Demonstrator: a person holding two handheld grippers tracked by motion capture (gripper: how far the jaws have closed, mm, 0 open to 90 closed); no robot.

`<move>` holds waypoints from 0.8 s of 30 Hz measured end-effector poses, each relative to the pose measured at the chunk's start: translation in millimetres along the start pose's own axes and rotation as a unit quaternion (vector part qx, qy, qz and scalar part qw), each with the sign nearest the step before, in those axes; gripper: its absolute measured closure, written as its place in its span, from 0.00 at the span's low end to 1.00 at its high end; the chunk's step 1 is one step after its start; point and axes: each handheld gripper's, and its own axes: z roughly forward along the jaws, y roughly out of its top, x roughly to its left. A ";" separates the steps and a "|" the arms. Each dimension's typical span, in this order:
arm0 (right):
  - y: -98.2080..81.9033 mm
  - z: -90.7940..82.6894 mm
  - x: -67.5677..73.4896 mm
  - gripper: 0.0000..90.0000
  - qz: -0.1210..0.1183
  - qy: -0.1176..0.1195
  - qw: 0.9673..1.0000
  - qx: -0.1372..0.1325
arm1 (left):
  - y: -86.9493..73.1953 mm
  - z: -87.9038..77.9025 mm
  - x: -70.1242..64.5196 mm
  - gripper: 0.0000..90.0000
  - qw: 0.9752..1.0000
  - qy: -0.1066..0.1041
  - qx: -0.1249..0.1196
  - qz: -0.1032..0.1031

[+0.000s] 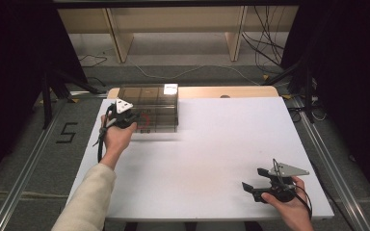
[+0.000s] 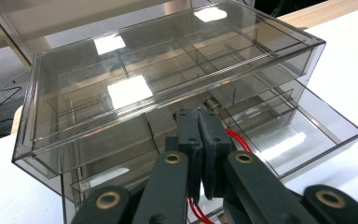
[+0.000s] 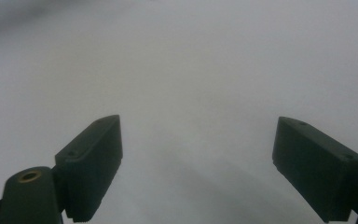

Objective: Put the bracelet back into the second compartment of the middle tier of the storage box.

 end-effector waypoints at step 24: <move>0.0 0.1 -0.3 0.19 0.000 0.000 1.000 0.000 | 2.1 10.3 1.6 0.98 1.000 0.002 -0.003 0.002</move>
